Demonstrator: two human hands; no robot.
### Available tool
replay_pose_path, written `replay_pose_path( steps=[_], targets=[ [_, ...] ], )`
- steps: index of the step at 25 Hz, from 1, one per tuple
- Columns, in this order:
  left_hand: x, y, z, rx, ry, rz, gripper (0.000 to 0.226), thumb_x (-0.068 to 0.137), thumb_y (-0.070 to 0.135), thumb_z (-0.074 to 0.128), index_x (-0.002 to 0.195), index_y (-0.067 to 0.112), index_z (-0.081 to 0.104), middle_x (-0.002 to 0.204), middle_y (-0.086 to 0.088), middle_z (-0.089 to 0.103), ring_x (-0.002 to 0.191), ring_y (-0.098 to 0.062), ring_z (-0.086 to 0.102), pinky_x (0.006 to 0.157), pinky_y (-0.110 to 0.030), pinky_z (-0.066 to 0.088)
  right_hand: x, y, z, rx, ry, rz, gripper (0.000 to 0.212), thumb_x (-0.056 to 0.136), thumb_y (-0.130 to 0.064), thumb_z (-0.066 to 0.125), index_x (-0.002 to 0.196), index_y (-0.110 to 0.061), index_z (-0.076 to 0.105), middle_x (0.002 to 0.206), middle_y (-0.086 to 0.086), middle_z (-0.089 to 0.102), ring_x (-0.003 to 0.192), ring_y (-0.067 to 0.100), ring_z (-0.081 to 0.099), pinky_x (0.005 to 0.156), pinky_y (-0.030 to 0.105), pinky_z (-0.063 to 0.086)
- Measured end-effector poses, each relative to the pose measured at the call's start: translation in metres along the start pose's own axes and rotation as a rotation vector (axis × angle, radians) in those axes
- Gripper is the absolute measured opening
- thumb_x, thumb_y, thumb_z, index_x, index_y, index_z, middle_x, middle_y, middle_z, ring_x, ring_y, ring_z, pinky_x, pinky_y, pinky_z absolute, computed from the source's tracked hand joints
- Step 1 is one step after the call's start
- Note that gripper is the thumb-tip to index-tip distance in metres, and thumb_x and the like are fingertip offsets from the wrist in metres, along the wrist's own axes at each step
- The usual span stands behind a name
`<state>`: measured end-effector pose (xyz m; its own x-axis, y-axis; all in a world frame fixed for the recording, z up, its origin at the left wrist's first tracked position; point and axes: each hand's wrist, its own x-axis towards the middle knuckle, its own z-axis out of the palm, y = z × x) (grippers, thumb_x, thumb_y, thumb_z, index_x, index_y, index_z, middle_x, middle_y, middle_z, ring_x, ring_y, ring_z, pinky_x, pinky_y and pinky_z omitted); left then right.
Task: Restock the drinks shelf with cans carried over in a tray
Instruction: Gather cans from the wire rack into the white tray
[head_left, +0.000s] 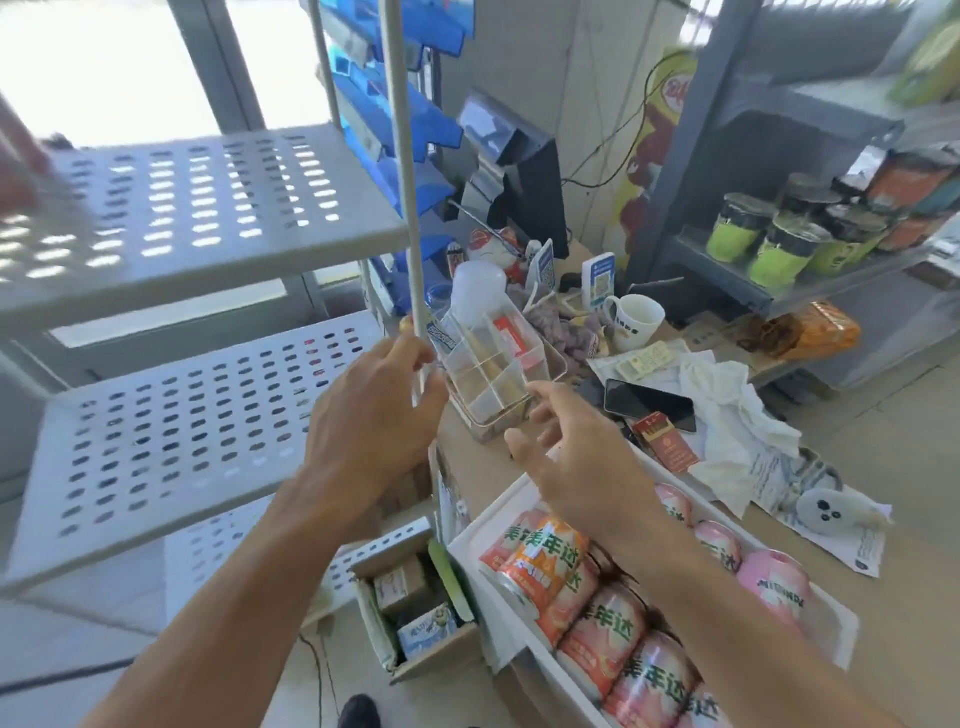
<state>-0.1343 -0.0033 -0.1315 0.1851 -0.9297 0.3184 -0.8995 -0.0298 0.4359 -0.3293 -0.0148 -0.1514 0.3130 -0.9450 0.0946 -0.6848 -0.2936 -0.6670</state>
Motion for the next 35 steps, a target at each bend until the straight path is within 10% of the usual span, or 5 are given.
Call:
replay_pose_path(
  steps=[15,35],
  targets=[
    [-0.001,-0.133,-0.176,0.1,0.459,-0.296,0.021,0.094,0.038,0.05,0.109,0.027,0.058,0.109,0.007,0.061,0.094,-0.016,0.059,0.076,-0.035,0.047,0.114,-0.242,0.061,-0.118,0.022,-0.823,0.057,0.093,-0.038,0.058,0.144,-0.023,0.037,0.129,0.002,0.053,0.117,0.02,0.052,0.084,0.032,0.041],
    [-0.008,-0.293,-0.24,0.253,0.5,-0.432,0.024,0.095,0.041,0.044,0.109,0.025,0.056,0.104,0.004,0.063,0.088,-0.019,0.06,0.073,-0.038,0.051,0.198,-0.424,0.226,-0.158,-0.098,-0.835,0.073,0.09,-0.033,0.063,0.148,-0.029,0.019,0.14,0.019,0.039,0.112,0.039,0.056,0.087,0.047,0.049]
  ],
)
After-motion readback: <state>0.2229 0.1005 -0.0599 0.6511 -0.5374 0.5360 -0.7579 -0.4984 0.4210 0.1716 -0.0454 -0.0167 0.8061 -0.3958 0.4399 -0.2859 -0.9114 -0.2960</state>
